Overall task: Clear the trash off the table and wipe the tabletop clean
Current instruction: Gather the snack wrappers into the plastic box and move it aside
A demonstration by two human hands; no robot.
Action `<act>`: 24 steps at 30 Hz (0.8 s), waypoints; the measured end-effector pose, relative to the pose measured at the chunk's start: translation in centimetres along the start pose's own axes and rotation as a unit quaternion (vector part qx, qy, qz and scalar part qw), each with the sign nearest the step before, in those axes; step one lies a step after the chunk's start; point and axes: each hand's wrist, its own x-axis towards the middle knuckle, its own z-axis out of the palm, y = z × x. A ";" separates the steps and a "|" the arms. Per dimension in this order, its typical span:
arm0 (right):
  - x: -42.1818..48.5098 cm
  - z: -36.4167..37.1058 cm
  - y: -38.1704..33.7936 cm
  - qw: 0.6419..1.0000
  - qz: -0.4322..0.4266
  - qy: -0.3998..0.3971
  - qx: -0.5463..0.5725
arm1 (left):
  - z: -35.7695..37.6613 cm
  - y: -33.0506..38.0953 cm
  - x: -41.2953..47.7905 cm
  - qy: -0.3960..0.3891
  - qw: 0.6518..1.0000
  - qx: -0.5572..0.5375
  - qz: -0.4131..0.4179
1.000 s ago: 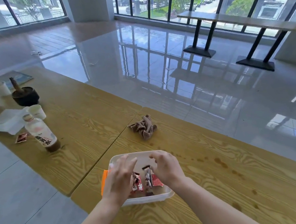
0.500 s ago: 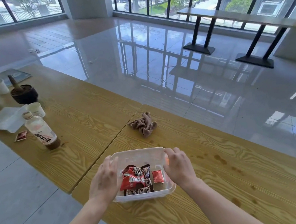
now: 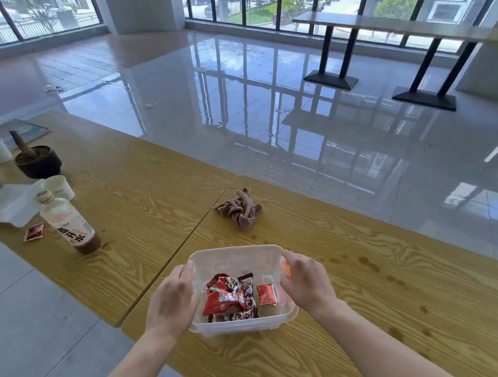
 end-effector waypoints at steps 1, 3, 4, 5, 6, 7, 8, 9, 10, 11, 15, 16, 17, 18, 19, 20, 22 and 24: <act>-0.1 -0.2 0.2 1.000 0.002 0.003 -0.003 | -0.2 0.2 0.2 -0.001 1.000 0.002 0.005; -0.2 -0.7 0.7 1.000 0.010 0.010 -0.011 | -0.3 0.8 0.5 0.000 1.000 0.003 0.012; -0.3 -1.0 1.0 1.000 0.013 0.014 -0.014 | -0.3 1.2 0.6 0.003 1.000 0.003 0.013; -0.3 -1.3 1.3 1.000 0.016 0.016 -0.017 | -0.3 1.6 0.7 0.006 1.000 0.003 0.014; -0.4 -1.6 1.6 1.000 0.020 0.016 -0.018 | -0.2 2.0 0.8 0.009 1.000 0.004 0.015; -0.5 -1.9 1.9 0.999 0.025 0.018 -0.018 | -0.1 2.4 1.0 0.012 1.000 0.005 0.018; -0.7 -2.2 2.2 0.999 0.029 0.020 -0.017 | 0.0 2.8 1.1 0.012 1.000 0.004 0.021; -0.9 -2.5 2.6 0.999 0.034 0.023 -0.016 | 0.1 3.2 1.3 0.012 1.000 0.004 0.027; -1.1 -2.8 3.0 0.999 0.039 0.026 -0.016 | 0.2 3.7 1.4 0.012 0.999 0.005 0.033; -1.3 -3.2 3.4 0.998 0.044 0.028 -0.017 | 0.3 4.2 1.5 0.012 0.999 0.006 0.039; -2.3 -4.6 5.2 0.997 0.066 0.040 -0.024 | 0.5 6.4 2.3 0.010 0.998 0.000 0.067; -2.6 -5.0 5.6 0.996 0.073 0.044 -0.025 | 0.5 7.1 2.6 0.010 0.997 -0.001 0.075; -2.8 -5.4 6.1 0.995 0.081 0.047 -0.026 | 0.6 7.7 2.9 0.012 0.996 -0.002 0.083; -3.0 -5.8 6.6 0.994 0.090 0.052 -0.028 | 0.6 8.3 3.2 0.012 0.996 -0.003 0.093; -3.3 -6.2 7.0 0.993 0.100 0.060 -0.028 | 0.7 8.9 3.6 0.011 0.994 -0.005 0.106; -3.6 -6.5 7.5 0.991 0.109 0.068 -0.026 | 0.8 9.5 4.0 0.009 0.993 -0.009 0.121; -4.3 -7.2 8.5 0.988 0.129 0.081 -0.023 | 1.0 10.8 4.9 0.004 0.988 -0.018 0.152; -5.1 -8.1 9.3 0.984 0.152 0.093 -0.025 | 1.3 12.2 5.8 -0.007 0.983 -0.029 0.183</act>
